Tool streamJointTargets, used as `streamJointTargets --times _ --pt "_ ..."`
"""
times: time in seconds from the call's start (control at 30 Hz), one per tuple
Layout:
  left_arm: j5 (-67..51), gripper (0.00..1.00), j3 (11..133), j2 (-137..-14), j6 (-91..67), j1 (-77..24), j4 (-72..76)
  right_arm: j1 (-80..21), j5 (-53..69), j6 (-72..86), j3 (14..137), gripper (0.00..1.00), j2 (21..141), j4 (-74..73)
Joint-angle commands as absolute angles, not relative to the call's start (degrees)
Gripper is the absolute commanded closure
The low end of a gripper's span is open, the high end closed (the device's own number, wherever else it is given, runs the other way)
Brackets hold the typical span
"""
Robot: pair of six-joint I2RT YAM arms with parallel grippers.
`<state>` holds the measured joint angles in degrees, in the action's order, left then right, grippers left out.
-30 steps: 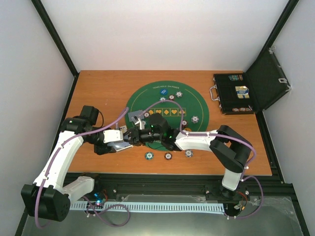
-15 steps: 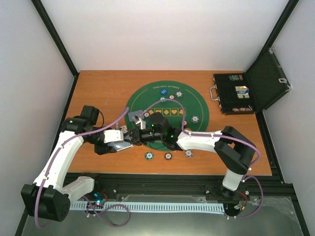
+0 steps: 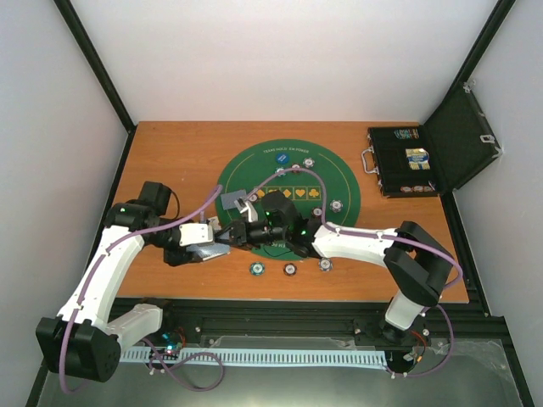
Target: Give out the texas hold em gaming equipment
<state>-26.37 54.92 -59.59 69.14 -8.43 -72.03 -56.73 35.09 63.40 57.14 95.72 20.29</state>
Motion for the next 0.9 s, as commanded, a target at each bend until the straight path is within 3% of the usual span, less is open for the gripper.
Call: streamJointTargets --times 0.0,0.07,0.17,0.23,0.33,0.4,0.87 --pt "-24.4 0.87 55.9 -58.9 69.5 -8.0 -74.4 -54.8 33.7 60.1 56.3 0.67 94.2 13.3" --pt "-24.4 0.87 56.0 -58.9 69.6 -8.0 -74.5 -54.8 34.0 60.2 56.7 0.57 94.7 13.3" --pt "-24.3 0.87 56.0 -59.0 69.7 -8.0 -74.6 -54.8 34.4 60.7 56.6 0.57 95.2 13.9" --pt "-24.2 0.87 56.0 -59.0 69.7 -7.9 -74.6 -54.8 34.2 61.0 56.4 0.64 95.2 14.0" --pt "-24.1 0.87 55.9 -59.0 69.7 -8.0 -74.6 -54.8 34.1 61.8 55.9 0.87 94.7 15.1" --pt "-24.0 0.87 55.9 -59.1 69.7 -8.0 -74.5 -54.4 33.9 62.5 55.4 0.94 94.2 15.6" --pt "-23.3 0.87 55.5 -59.3 69.7 -7.9 -74.0 -43.7 36.2 61.8 48.7 0.97 84.9 14.4"
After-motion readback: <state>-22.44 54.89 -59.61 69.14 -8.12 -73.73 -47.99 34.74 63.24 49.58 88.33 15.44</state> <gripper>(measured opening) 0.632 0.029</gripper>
